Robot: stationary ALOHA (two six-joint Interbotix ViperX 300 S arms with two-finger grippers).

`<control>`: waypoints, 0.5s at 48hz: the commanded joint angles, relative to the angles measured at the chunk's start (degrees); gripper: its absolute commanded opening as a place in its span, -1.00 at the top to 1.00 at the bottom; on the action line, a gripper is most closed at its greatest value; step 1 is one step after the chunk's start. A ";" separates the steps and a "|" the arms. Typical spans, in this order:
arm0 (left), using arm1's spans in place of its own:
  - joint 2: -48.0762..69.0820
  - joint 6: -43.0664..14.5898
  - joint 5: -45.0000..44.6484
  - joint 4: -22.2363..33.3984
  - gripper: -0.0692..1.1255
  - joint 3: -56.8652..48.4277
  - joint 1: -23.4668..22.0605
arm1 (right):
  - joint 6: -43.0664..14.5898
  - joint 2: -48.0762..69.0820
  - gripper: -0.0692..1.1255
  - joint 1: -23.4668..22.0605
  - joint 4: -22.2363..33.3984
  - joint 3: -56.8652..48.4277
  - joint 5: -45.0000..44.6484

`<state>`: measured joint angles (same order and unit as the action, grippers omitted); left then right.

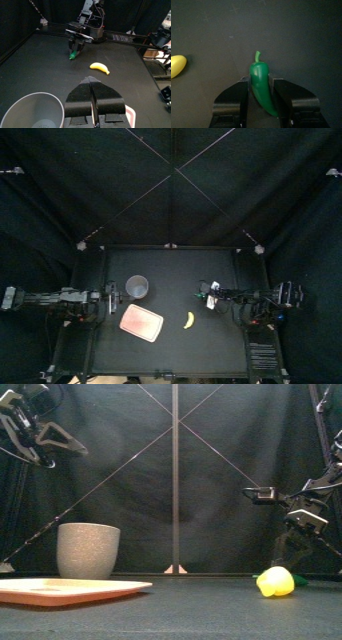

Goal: Pick the green pepper then place it in the grey bowl
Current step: Place green pepper in the grey bowl

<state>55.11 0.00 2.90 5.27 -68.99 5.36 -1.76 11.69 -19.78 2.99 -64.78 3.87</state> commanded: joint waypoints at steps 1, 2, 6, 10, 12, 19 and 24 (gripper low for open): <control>-0.26 -0.09 0.26 -0.18 0.70 0.62 0.00 | -0.09 0.62 -0.20 0.44 -0.09 1.58 0.35; -0.18 -0.09 0.26 -0.18 0.70 0.62 0.00 | -0.09 0.62 -0.20 0.62 -0.09 1.85 0.26; -0.18 -0.09 0.18 -0.09 0.70 0.53 0.00 | -0.09 1.32 -0.20 1.49 -0.09 3.43 0.26; -0.26 -0.09 0.18 0.00 0.70 0.44 0.00 | 0.00 1.49 -0.20 2.20 0.26 4.83 -0.09; -0.18 0.00 0.26 0.00 0.70 0.44 0.00 | 0.00 1.14 -0.20 2.20 0.35 5.19 -0.88; -0.26 -0.09 0.26 -0.09 0.70 0.26 0.09 | 0.00 0.44 -0.20 2.55 0.35 7.21 -1.67; -0.26 -0.09 0.26 -0.18 0.70 0.26 0.09 | 0.26 1.49 -0.20 3.78 0.53 10.81 -1.67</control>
<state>55.20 0.00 2.81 5.27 -69.52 5.27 -1.76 11.43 -16.88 3.34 -57.39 2.02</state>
